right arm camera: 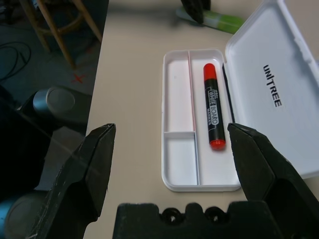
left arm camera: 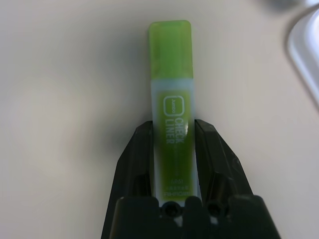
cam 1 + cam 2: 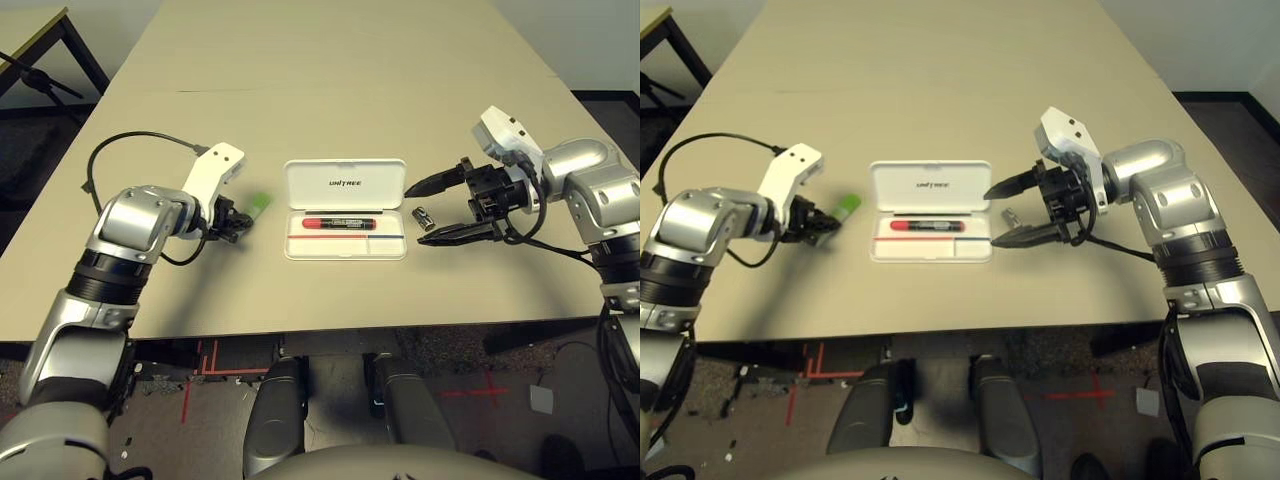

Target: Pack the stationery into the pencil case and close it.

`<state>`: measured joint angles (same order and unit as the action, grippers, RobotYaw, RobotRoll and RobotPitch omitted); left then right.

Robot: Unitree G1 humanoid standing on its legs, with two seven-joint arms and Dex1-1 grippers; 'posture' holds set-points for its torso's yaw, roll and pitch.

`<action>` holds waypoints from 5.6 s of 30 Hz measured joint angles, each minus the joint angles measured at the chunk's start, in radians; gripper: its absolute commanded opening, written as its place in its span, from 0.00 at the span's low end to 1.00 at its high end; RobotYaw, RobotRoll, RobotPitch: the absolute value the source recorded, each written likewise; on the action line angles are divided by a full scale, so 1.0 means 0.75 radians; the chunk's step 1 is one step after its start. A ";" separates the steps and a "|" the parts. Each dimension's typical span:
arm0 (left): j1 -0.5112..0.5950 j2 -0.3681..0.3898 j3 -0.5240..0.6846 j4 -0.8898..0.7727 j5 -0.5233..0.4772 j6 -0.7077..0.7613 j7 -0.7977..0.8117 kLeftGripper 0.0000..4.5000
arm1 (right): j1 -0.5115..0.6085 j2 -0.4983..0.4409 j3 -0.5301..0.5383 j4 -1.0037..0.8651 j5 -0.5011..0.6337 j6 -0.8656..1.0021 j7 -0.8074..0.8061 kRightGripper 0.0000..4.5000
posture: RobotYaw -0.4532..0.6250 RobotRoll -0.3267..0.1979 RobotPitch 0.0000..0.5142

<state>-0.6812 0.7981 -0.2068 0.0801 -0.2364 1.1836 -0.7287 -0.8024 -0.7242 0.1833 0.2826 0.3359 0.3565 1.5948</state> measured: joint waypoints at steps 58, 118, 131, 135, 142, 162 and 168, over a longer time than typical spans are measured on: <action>-0.184 -0.172 -0.371 -0.080 0.254 -0.948 -0.858 0.24 | 0.104 -0.207 -0.079 -0.009 0.046 -0.008 -0.027 1.00 | 0.39 0.62 0.33; -0.078 0.030 -0.130 -0.125 0.229 -0.981 -0.912 0.99 | 0.244 0.113 -0.114 -0.353 -0.062 0.910 -1.181 1.00 | 0.47 0.62 0.32; 0.047 0.124 -0.011 -0.272 0.144 -0.883 -0.884 0.99 | 0.128 0.178 -0.048 -0.252 -0.097 0.958 -1.200 1.00 | 0.52 0.62 0.33; 0.087 0.167 0.012 -0.309 0.118 -0.856 -0.876 0.99 | 0.112 0.183 -0.022 -0.229 -0.110 0.961 -1.200 1.00 | 0.54 0.62 0.34; 0.089 0.175 0.039 -0.325 0.092 -0.829 -0.842 0.99 | 0.079 0.195 0.042 -0.165 -0.146 0.943 -1.194 1.00 | 0.56 0.62 0.35; 0.097 0.177 0.044 -0.346 0.070 -0.802 -0.792 1.00 | 0.101 0.198 0.052 -0.194 -0.178 0.941 -1.177 0.07 | 0.54 0.62 0.36; 0.097 0.189 0.044 -0.343 0.070 -0.819 -0.792 1.00 | 0.136 0.130 0.055 -0.286 -0.161 0.969 -1.121 0.07 | 0.53 0.62 0.36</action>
<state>-0.6082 0.9399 -0.1741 -0.1775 -0.1842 0.5690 -1.3230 -0.7003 -0.6268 0.2244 0.0681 0.2151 1.0829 0.7538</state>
